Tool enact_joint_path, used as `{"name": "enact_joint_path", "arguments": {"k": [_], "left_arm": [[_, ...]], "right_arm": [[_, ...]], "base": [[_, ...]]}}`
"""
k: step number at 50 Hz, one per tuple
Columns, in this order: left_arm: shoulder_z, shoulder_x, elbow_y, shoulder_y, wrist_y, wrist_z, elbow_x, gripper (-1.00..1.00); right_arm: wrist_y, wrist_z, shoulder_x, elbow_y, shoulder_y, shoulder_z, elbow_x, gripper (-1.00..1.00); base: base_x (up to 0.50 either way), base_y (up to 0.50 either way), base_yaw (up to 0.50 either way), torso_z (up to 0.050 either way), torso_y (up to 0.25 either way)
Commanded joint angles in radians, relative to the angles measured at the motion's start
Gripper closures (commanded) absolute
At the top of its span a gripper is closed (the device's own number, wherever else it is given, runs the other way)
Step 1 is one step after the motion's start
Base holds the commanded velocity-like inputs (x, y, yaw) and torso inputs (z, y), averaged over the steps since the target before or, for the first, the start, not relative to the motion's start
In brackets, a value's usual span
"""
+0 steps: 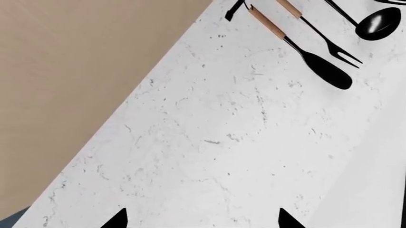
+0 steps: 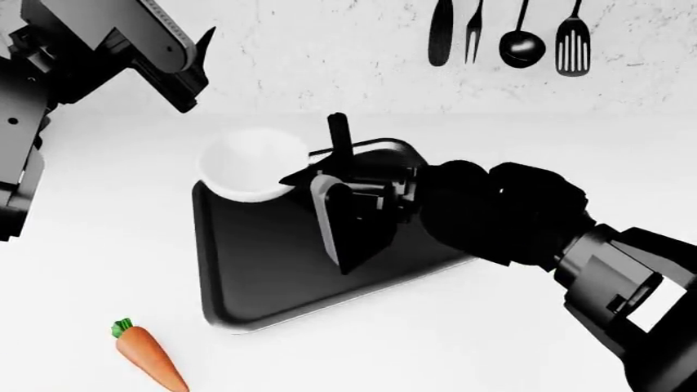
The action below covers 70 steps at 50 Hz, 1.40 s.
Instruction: Place the two vegetables and bowl onto the tray for setting up a vegetable dip station.
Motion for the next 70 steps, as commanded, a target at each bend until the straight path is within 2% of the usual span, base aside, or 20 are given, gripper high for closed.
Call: {"name": "enact_joint_path", "arguments": {"k": [1,70], "left_arm": [[-0.001,0.000,-0.005,0.000,0.005,-0.002,-0.001,-1.00],[-0.009,-0.014,0.029,0.040,0.002,-0.020,-0.016,-1.00]], "right_arm": [[0.006,-0.011,0.009,-0.020,-0.007,0.009,0.022,1.00],[0.041,-0.015,0.014,-0.041,-0.081,-0.017,0.014,1.00]], "base": [[0.00,0.00,0.00,0.000,0.000],[0.00,0.00,0.00,0.000,0.000]]}}
